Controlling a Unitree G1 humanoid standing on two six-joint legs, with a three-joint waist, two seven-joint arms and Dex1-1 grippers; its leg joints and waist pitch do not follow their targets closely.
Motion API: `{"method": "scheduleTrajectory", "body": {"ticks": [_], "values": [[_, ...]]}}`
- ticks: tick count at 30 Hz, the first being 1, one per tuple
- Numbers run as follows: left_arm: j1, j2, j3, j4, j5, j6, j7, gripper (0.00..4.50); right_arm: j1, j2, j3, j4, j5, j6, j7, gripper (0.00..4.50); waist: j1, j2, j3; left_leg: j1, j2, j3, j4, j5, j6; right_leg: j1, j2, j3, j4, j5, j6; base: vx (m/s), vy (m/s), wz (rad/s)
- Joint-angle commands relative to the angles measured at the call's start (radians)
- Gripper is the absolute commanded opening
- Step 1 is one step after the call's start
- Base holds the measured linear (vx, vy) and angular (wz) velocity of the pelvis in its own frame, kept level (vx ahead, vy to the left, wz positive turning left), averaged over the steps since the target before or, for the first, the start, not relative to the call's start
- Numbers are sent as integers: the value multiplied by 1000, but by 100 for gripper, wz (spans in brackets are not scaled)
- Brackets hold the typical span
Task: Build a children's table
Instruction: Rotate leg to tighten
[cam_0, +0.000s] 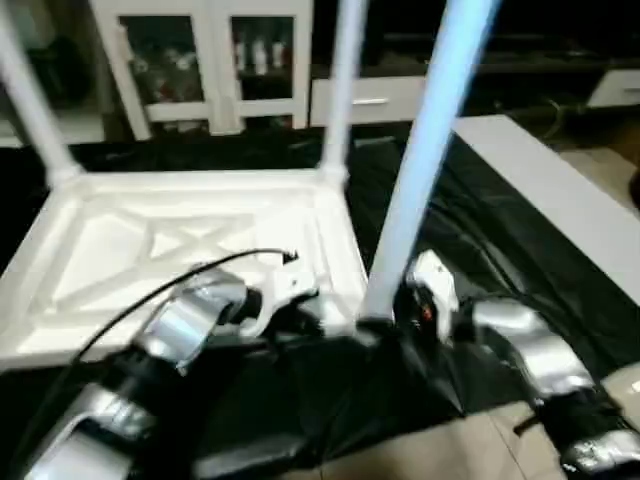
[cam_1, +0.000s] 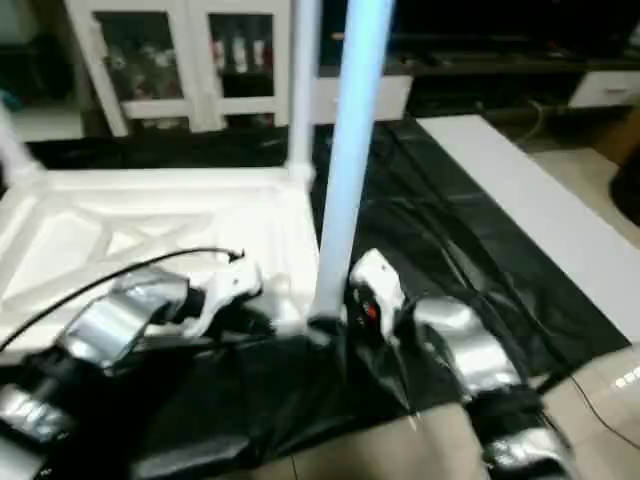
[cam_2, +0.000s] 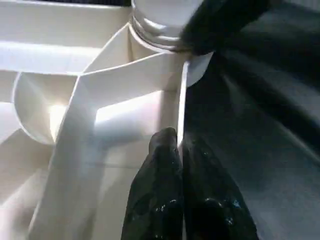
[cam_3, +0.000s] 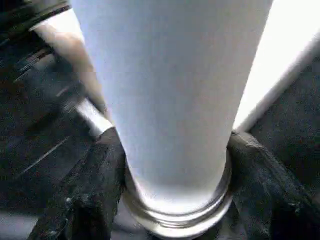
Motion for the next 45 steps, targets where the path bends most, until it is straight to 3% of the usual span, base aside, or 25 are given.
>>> {"method": "scheduleTrajectory", "body": {"ticks": [1, 4, 5, 6, 7, 8, 9, 12, 15, 18, 20, 21, 27, 29, 31, 34, 35, 38, 40, 41, 42, 43, 45], "values": [[10, -54, -12, 62, -2, 14, 93, 0, -21, 20, -20, 61, -60, 18, -178, 265, -9, -2, -28, 5, 47, -49, -85, -443, -56, 14, -68, 24, -107, -597, -97, -61, 31, -15], [-12, -102, 12, 96, 9, 5, 197, 0, -46, 82, -67, 122, -62, 36, -358, 265, -20, 8, -30, 7, 49, -54, -89, -455, -57, 12, -67, 20, -110, -543, -107, -20, 10, -5], [-20, -124, 17, 108, 15, 0, 241, 0, -57, 116, -99, 152, -54, 33, -460, 265, -24, 7, -33, 0, 48, -56, -90, -445, -58, 14, -66, 20, -107, -503, -115, 0, 0, 0], [-34, -161, 31, 138, 29, -20, 308, 0, -81, 173, -156, 211, -51, 12, -613, 265, -25, 8, -33, 0, 46, -55, -89, -433, -58, 8, -67, 24, -106, -473, -126, -51, 35, -11], [-35, -163, 32, 139, 30, -21, 311, 0, -82, 175, -158, 213, -51, 11, -619, 265, -28, 7, -32, 0, 45, -53, -89, -431, -57, 5, -66, 26, -107, -465, -130, 0, 0, 0], [-48, -188, 38, 171, 45, -46, 355, 0, -100, 215, -198, 255, -53, -15, -753, 265, -26, 7, -32, 2, 44, -52, -88, -432, -55, 6, -65, 24, -107, -459, -131, 0, 0, 0], [-56, -200, 38, 187, 54, -64, 379, 0, -109, 234, -207, 271, -58, -29, -815, 265, -28, 8, -30, 5, 43, -49, -88, -437, -55, -3, -64, 28, -111, -455, -132, 0, 0, 0], [-72, -238, 42, 222, 64, -110, 426, 0, -139, 299, -186, 318, -89, -99, -915, 265, -28, 7, -31, 8, 41, -48, -87, -453, -53, -5, -63, 28, -111, -453, -120, 0, 0, 0], [-78, -247, 37, 235, 68, -129, 434, 0, -165, 349, -166, 350, -54, -149, -792, 265, -25, 5, -31, 2, 42, -46, -88, -450, -33, -2, -65, 29, -109, -435, -121, 0, 0, 0], [-80, -247, 35, 242, 71, -140, 440, 0, -167, 354, -129, 348, -83, -178, -739, 265, -21, 5, -31, -4, 45, -44, -90, -406, -25, 5, -65, 33, -101, -376, -135, 0, 0, 0], [-83, -241, 40, 263, 81, -166, 442, 0, -167, 346, -129, 349, -88, -231, -737, 265, -20, 3, -31, -1, 44, -40, -89, -390, -21, 3, -65, 34, -101, -366, -142, 0, 0, 0], [-84, -238, 41, 267, 83, -173, 440, 0, -166, 341, -133, 349, -85, -247, -737, 300, -16, 3, -33, 0, 44, -38, -87, -374, -13, 4, -67, 35, -101, -369, -143, 0, 0, 0], [-67, -200, 38, 246, 82, -174, 397, 0, -140, 273, -140, 276, -104, -279, -707, 353, -9, 1, -33, -3, 45, -35, -87, -326, 2, 6, -65, 36, -101, -370, -141, 0, 0, 0], [-54, -174, 30, 230, 80, -162, 351, 0, -126, 229, -146, 232, -104, -255, -661, 375, -6, 8, -33, -3, 46, -34, -87, -317, 6, 8, -65, 37, -100, -359, -146, 0, 0, 0], [-38, -142, 18, 213, 82, -151, 292, 0, -112, 175, -146, 189, -94, -229, -584, 391, -6, 7, -33, -9, 46, -35, -88, -301, 11, 14, -63, 35, -97, -340, -149, 0, 0, 0], [-21, -108, 4, 190, 81, -140, 233, 0, -95, 122, -130, 144, -74, -200, -471, 417, -2, 8, -37, -9, 48, -32, -84, -270, 27, 15, -61, 36, -92, -289, -170, 0, 0, 0], [0, -62, -23, 155, 72, -124, 135, 0, -71, 65, -101, 74, -49, -163, -324, 426, 0, 16, -39, -9, 48, -31, -82, -243, 27, 17, -60, 37, -87, -245, -186, 0, 0, 0], [19, -24, -46, 118, 62, -101, 53, 0, -47, 16, -73, 9, -21, -138, -192, 446, 7, 22, -46, -12, 52, -32, -74, -147, 53, 30, -55, 33, -63, -66, -230, 58, 1, -1], [25, -13, -51, 107, 59, -93, 32, 0, -38, 2, -64, -12, -13, -134, -152, 446, 7, 21, -48, -13, 50, -29, -66, -90, 72, 31, -52, 32, -50, 43, -263, 28, 7, -2], [47, 32, -86, 54, 47, -66, -63, 0, 1, -58, -23, -82, 22, -105, 0, 446, 10, 20, -51, -9, 49, -29, -61, -65, 85, 35, -52, 30, -44, 96, -287, 0, 0, 0], [47, 32, -86, 54, 47, -66, -63, 0, 1, -58, -23, -82, 22, -105, 0, 446, 10, 20, -51, -8, 50, -27, -60, -62, 93, 35, -52, 31, -43, 108, -293, 0, 0, 0], [65, 70, -118, 9, 33, -60, -143, 0, 36, -105, 9, -139, 56, -78, 120, 446, 11, 15, -50, -9, 50, -27, -60, -60, 102, 36, -52, 30, -44, 112, -296, 0, 0, 0], [94, 123, -159, -63, 6, -27, -252, 0, 85, -178, 63, -220, 95, -35, 296, 446, 12, 18, -45, -11, 51, -26, -59, -76, 125, 37, -54, 31, -44, 100, -301, 0, 0, 0]]}}
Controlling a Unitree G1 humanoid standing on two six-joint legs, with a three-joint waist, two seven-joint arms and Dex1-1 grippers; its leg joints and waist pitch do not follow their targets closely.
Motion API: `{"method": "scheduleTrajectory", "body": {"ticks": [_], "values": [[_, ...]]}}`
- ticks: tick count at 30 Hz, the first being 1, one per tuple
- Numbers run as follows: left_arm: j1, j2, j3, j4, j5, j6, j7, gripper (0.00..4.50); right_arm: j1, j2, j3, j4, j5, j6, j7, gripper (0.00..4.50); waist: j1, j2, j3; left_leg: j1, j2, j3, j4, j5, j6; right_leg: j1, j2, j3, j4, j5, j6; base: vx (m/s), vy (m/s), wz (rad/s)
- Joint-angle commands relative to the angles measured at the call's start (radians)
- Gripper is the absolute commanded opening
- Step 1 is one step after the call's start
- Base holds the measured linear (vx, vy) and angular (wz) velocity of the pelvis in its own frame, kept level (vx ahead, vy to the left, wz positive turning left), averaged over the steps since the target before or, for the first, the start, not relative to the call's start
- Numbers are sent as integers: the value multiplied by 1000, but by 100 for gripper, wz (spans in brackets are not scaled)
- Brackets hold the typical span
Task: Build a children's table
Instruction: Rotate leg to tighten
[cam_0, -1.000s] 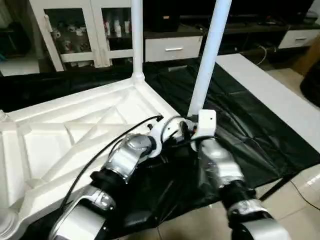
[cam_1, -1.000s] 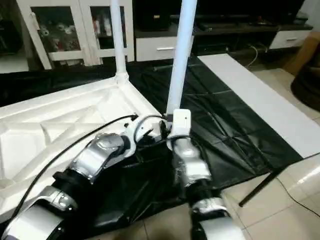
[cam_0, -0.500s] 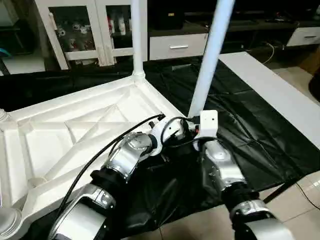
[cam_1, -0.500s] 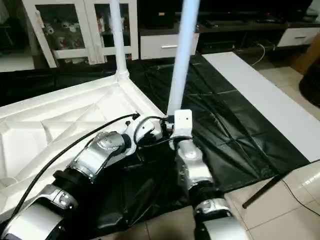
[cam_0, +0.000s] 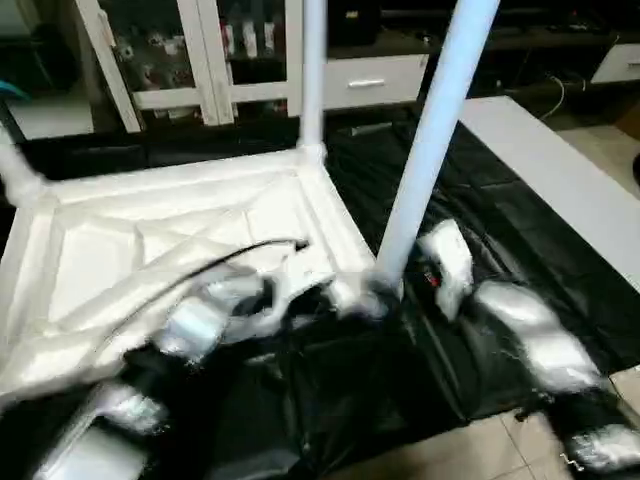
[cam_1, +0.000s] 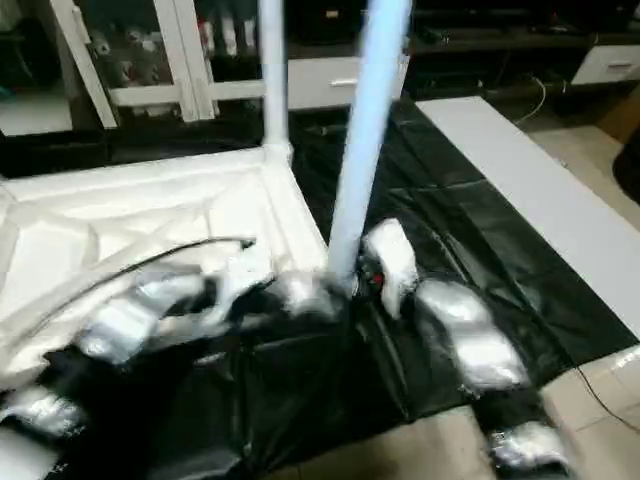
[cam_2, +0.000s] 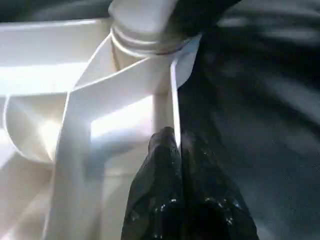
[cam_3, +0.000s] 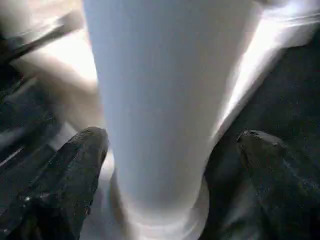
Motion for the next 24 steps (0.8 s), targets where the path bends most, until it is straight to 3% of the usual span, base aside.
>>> {"method": "scheduleTrajectory", "body": {"ticks": [1, 8, 13, 18, 19, 24], "values": [[66, 38, -125, 14, 27, 71, -132, 0, 18, -36, 52, -66, 30, 31, 144, 446, 1, 4, -52, 8, 55, -12, -52, -97, 116, 46, -58, 41, -33, 53, -286, 0, 0, 0], [76, 52, -140, -49, 16, 117, -170, 0, 22, -88, 84, -110, 39, 61, 265, 446, 6, -2, -39, 21, 62, -11, -70, -256, 30, 33, -66, 48, -60, -241, -239, 0, 0, 0], [78, 60, -143, -78, 12, 142, -178, 0, 16, -103, 82, -121, 60, 89, 312, 446, 6, -3, -43, 18, 60, -11, -68, -221, 30, 36, -63, 48, -54, -195, -232, 0, 0, 0], [81, 60, -143, -84, 19, 148, -178, 0, 16, -109, 87, -114, 51, 103, 333, 407, 6, -4, -49, 12, 56, -9, -58, -131, 59, 41, -63, 45, -40, -82, -256, 0, 0, 0], [81, 62, -143, -87, 19, 150, -178, 0, 17, -111, 90, -115, 47, 102, 336, 378, 7, -4, -50, 12, 56, -9, -57, -131, 61, 41, -62, 45, -40, -81, -258, 0, 0, 0], [84, 68, -148, -98, 19, 160, -176, 0, 23, -112, 96, -114, 32, 94, 339, 348, 8, -3, -49, 15, 57, -7, -57, -148, 59, 40, -63, 45, -42, -102, -261, 0, 0, 0]]}}
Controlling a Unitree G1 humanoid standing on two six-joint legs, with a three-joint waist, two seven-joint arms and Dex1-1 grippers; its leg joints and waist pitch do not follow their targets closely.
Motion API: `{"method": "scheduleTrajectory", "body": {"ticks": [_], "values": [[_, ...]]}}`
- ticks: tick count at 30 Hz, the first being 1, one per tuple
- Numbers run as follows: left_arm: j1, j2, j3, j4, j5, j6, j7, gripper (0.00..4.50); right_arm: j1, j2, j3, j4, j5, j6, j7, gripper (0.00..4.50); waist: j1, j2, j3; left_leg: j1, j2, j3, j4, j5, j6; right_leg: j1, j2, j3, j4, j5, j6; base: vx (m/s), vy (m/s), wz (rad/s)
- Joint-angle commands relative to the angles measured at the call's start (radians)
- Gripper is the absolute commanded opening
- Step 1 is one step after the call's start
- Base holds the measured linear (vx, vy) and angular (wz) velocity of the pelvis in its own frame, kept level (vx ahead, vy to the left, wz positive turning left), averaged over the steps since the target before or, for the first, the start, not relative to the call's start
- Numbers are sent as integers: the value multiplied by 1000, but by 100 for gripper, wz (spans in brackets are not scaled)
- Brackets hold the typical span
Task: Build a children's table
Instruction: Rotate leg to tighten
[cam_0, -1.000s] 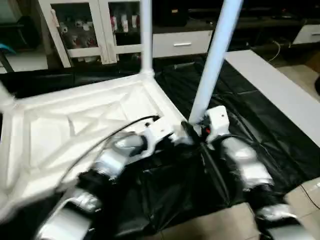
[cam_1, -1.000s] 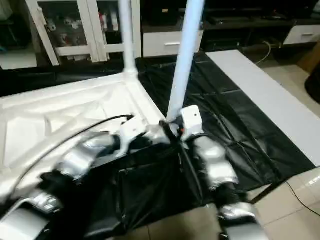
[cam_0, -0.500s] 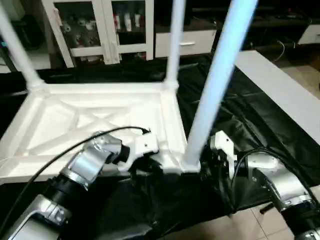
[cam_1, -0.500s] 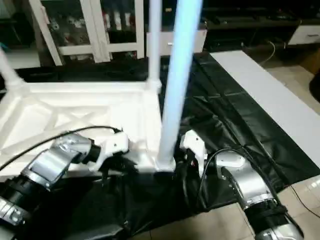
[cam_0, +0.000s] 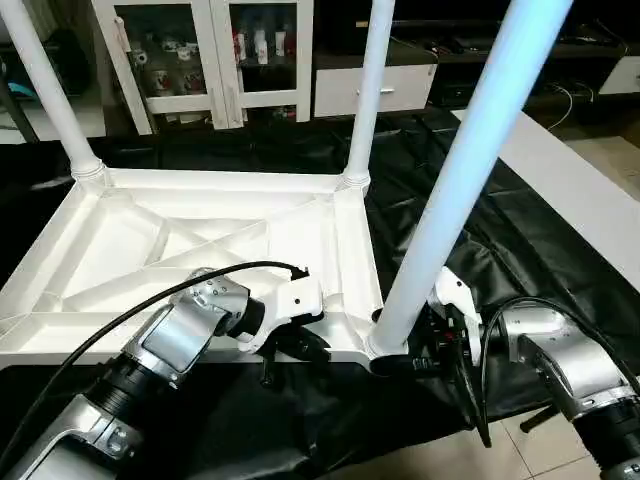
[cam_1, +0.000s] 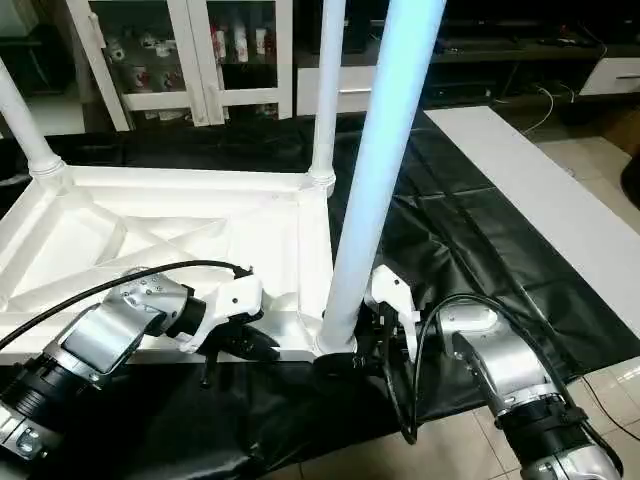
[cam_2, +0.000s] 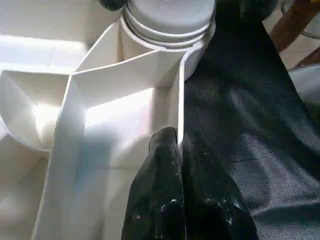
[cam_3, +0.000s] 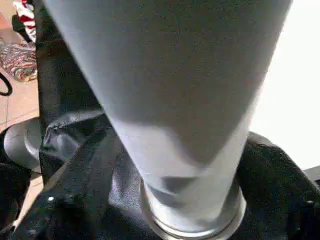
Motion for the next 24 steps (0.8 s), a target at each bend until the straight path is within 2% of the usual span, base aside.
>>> {"method": "scheduleTrajectory", "body": {"ticks": [1, 8, 16, 20, 24], "values": [[48, 13, -87, 43, 31, 46, -26, 0, -5, -11, 11, 1, -20, -5, 14, 333, 1, -3, -46, 8, 54, -19, -64, -148, 63, 33, -60, 40, -47, -105, -260, 0, 0, 0], [48, 11, -92, 43, 35, 50, -28, 0, -13, -7, 22, 18, -45, -23, 14, 283, 1, -3, -46, 9, 55, -19, -64, -156, 51, 32, -59, 40, -47, -123, -251, 0, 0, 0], [47, 14, -97, 40, 40, 51, -19, 0, -20, 0, 24, 49, -80, -53, -2, 223, 1, -6, -47, 8, 54, -18, -62, -151, 57, 33, -60, 40, -46, -118, -252, 0, 0, 0], [41, 3, -85, 53, 47, 37, 9, 0, -17, 27, 15, 93, -104, -89, -58, 210, -2, -5, -43, 11, 54, -19, -67, -208, 36, 28, -60, 41, -55, -197, -235, 0, 0, 0], [32, -19, -67, 82, 52, 22, 52, 0, -20, 63, -7, 136, -121, -119, -148, 207, -7, -6, -33, 17, 52, -24, -75, -339, -5, 18, -63, 42, -78, -395, -180, 0, 0, 0]]}}
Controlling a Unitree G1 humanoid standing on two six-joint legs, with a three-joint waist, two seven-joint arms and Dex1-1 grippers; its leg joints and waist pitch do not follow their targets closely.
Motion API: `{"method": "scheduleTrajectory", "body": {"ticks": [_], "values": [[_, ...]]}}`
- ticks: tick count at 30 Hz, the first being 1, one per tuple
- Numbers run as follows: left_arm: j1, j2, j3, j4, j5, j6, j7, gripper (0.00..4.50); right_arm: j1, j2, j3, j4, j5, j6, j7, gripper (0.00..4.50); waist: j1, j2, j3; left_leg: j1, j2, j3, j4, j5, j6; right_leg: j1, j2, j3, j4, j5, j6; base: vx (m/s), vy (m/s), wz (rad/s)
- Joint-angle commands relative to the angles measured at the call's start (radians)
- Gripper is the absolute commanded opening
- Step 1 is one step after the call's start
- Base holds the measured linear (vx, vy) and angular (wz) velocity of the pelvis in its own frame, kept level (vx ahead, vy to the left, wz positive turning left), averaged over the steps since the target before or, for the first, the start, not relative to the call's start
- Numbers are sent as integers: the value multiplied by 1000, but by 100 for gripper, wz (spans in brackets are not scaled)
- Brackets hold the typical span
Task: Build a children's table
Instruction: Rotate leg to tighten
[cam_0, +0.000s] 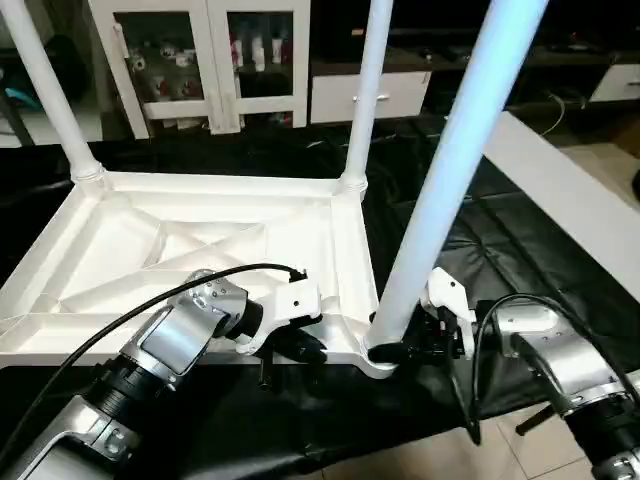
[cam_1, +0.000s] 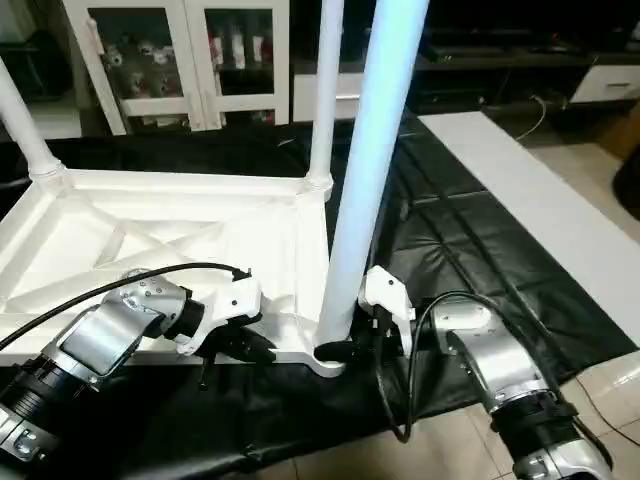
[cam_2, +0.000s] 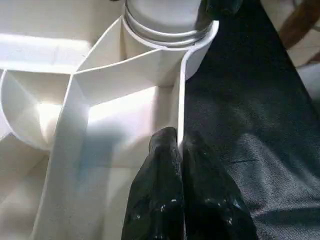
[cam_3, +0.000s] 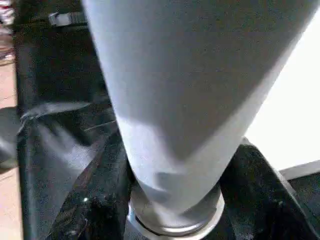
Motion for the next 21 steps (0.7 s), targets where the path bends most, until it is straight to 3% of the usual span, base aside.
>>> {"method": "scheduleTrajectory", "body": {"ticks": [1, 2, 5, 7, 8, 10, 11, 12, 13, 14, 15, 16, 17, 18, 19, 20, 21], "values": [[36, -17, -63, 59, 36, 17, 17, 0, 1, 10, -9, 47, -43, -2, -77, 207, -1, 3, -21, 9, 50, -29, -80, -361, -10, 12, -63, 41, -89, -424, -175, 0, 0, 0], [23, -48, -38, 96, 47, 5, 87, 0, -8, 47, -31, 91, -67, 6, -183, 206, -8, 1, -14, 16, 46, -34, -81, -433, -23, 5, -64, 37, -102, -546, -136, 0, 0, 0], [4, -90, -1, 144, 56, -1, 178, 0, -16, 86, -52, 134, -87, 30, -294, 205, -18, 0, -14, 24, 43, -48, -81, -494, -45, 3, -68, 24, -120, -676, -73, -78, 8, -8], [-21, -134, 32, 196, 64, 1, 273, 0, -25, 142, -87, 173, -91, 75, -428, 204, -33, 6, -14, 20, 42, -57, -87, -527, -51, 7, -64, 11, -125, -664, -63, -70, 32, -15], [-33, -157, 53, 219, 65, 10, 324, 0, -28, 173, -101, 189, -97, 89, -503, 204, -45, 3, -13, 11, 39, -68, -91, -562, -57, 14, -62, -2, -129, -675, -44, -64, 38, -18], [-41, -173, 68, 235, 65, 16, 359, 0, -30, 192, -111, 200, -101, 98, -553, 203, -57, 10, -11, 11, 38, -81, -95, -614, -61, 17, -63, -12, -134, -675, -35, -67, 48, -16], [-54, -196, 85, 257, 65, 22, 407, 0, -36, 227, -129, 224, -110, 111, -644, 203, -66, 22, -6, 30, 40, -84, -96, -690, -62, 10, -55, -35, -152, -663, -32, -70, 52, -13], [-75, -232, 113, 290, 64, 22, 483, 0, -54, 285, -161, 272, -121, 127, -807, 202, -79, 31, -1, 22, 47, -93, -115, -757, -67, 25, -49, -49, -141, -587, -44, -47, 51, -9], [-92, -260, 132, 317, 65, 11, 537, 0, -75, 337, -200, 319, -122, 124, -953, 202, -79, 39, 0, 16, 53, -97, -130, -792, -76, 39, -44, -54, -126, -542, -53, -96, 29, -13], [-103, -277, 144, 335, 66, 2, 571, 0, -90, 370, -226, 351, -122, 121, -1048, 202, -75, 52, -3, -24, 70, -98, -178, -857, -90, 82, -33, -50, -43, -395, -81, -96, 29, -13], [-108, -283, 146, 343, 68, -5, 582, 0, -100, 386, -239, 371, -116, 117, -1090, 202, -44, 50, 1, -63, 80, -70, -231, -911, -92, 107, -13, -34, 64, -247, -77, -103, -19, 4], [-123, -300, 152, 369, 76, -30, 611, 0, -128, 428, -276, 423, -103, 107, -1199, 202, -23, 41, -2, -51, 75, -53, -231, -882, -73, 95, -12, -13, 74, -231, -66, 26, -100, 13], [-141, -319, 151, 401, 91, -76, 648, 0, -170, 480, -307, 492, -89, 74, -1315, 202, -37, -27, -13, 46, 16, -42, -95, -629, -63, -23, -69, 39, -76, -656, -20, 26, -100, 13], [-143, -321, 150, 405, 91, -82, 650, 0, -175, 486, -309, 500, -87, 71, -1324, 201, -43, -40, -7, 74, -15, -52, 63, -326, -22, -83, -151, 48, -190, -1064, -5, 40, -77, -27], [-147, -325, 149, 411, 93, -91, 652, 0, -184, 495, -313, 516, -84, 65, -1342, 201, -37, -32, -4, 17, -3, -74, 52, -215, -6, -15, -182, 56, -173, -1069, -12, 52, 26, -47], [-152, -329, 148, 422, 94, -102, 656, 0, -195, 506, -319, 531, -83, 60, -1362, 201, -22, 6, -14, -61, 24, -91, -64, -147, -51, 62, -115, 9, -102, -768, -31, 52, 26, -47], [-157, -331, 142, 429, 99, -117, 657, 0, -204, 515, -319, 540, -88, 44, -1374, 201, -28, 19, -31, -24, 39, -94, -75, -247, -86, 24, -65, 1, -69, -448, -61, 58, 24, -8]]}}
